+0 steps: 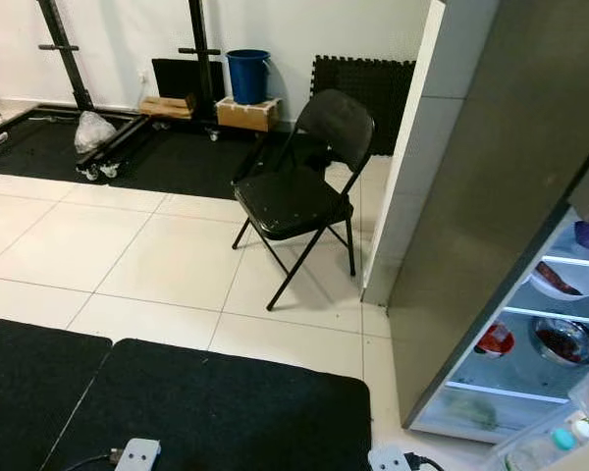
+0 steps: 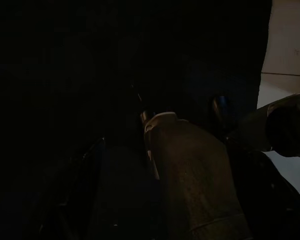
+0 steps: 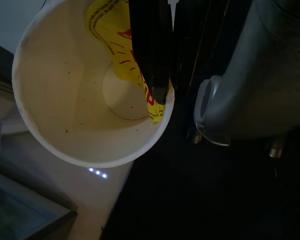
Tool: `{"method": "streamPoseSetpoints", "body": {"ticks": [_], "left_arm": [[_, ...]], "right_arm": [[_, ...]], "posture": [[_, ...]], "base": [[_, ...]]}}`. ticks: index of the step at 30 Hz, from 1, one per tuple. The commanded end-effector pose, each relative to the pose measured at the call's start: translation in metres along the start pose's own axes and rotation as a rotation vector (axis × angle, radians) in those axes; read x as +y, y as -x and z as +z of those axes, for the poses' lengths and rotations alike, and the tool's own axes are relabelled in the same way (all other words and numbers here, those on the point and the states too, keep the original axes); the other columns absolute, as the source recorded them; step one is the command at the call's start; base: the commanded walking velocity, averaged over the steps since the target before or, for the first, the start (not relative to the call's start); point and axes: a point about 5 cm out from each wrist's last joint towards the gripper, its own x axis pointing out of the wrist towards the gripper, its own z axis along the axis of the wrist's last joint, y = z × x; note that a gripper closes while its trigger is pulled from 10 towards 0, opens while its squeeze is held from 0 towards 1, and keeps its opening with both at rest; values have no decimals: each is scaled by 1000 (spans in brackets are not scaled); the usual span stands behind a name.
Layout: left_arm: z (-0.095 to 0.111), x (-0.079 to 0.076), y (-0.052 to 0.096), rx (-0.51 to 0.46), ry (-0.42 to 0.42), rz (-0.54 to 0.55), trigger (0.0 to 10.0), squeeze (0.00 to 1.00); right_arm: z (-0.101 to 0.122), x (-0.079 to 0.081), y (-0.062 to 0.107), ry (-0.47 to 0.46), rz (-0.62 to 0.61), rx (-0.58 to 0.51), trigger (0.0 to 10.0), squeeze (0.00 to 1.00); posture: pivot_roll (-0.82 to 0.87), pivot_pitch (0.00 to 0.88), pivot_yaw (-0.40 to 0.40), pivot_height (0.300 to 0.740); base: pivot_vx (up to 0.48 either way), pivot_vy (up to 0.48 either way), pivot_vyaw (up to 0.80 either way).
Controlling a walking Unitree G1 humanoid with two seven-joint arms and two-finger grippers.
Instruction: Restocking fridge
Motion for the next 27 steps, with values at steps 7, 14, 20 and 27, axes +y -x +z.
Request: {"method": "streamPoseSetpoints", "body": {"ticks": [7,14,20,27], "left_arm": [[-9,0,2,21,22,26,10000,0],[-9,-2,1,20,28,14,10000,0],[-11,-4,1,22,30,7,10000,0],[-13,-6,1,27,23,1,10000,0]], "right_arm": [[34,-5,-4,-1,25,-138,10000,0],[81,4,-6,49,154,-303,10000,0],[110,9,-5,89,203,-385,10000,0],[134,8,-2,77,202,-469,10000,0]], "posture": [[-10,0,2,740],[-14,0,1,740],[-14,0,-1,740],[-10,0,-5,740]], "base": [[0,-66,0],[0,0,0],[0,0,-548],[0,0,-800]]}}
